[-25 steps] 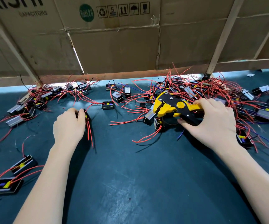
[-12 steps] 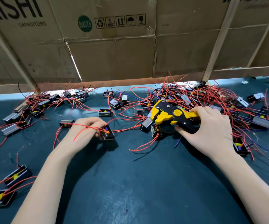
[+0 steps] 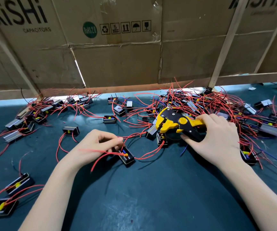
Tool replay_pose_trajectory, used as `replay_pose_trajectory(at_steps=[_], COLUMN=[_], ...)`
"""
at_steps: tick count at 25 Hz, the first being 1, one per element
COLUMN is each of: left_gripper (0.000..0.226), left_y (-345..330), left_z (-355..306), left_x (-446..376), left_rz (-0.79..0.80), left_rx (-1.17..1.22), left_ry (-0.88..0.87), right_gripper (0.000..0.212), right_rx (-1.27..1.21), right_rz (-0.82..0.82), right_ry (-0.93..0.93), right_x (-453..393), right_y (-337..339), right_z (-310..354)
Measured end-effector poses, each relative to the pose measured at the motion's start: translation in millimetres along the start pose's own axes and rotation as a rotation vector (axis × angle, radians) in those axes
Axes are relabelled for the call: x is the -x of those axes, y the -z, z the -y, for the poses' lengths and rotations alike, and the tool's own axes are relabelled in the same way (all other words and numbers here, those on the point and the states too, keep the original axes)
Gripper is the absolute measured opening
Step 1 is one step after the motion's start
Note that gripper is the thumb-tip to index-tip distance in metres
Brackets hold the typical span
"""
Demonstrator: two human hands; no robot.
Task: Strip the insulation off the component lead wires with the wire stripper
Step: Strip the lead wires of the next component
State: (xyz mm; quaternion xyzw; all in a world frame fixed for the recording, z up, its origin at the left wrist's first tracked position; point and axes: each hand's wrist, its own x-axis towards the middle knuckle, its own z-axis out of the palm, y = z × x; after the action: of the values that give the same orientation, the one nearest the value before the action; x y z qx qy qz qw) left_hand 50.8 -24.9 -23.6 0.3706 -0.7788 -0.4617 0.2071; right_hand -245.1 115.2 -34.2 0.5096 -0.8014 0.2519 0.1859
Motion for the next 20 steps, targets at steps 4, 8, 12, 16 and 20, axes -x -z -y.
replay_pose_trajectory(at_steps=[4,8,12,16,20], left_gripper=[0.006,0.010,0.010,0.007,0.004], left_y=[-13,-18,-18,-19,-26], left_z=[-6,-13,-16,-16,-18], left_x=[-2,2,4,4,3], left_rz=[0.040,0.152,0.192,0.166,0.094], left_rx=[-0.021,0.010,0.034,0.055,0.083], left_ry=[-0.098,-0.171,-0.172,-0.153,-0.114], right_gripper=[0.057,0.056,0.056,0.056,0.055], right_rx=[-0.003,-0.009,-0.009,-0.016,-0.034], right_rz=[-0.001,-0.004,0.005,0.006,-0.010], right_ry=[0.004,0.010,0.008,0.008,-0.011], right_x=[0,1,0,0,0], right_y=[0,0,0,0,0], right_z=[1,1,0,1,1])
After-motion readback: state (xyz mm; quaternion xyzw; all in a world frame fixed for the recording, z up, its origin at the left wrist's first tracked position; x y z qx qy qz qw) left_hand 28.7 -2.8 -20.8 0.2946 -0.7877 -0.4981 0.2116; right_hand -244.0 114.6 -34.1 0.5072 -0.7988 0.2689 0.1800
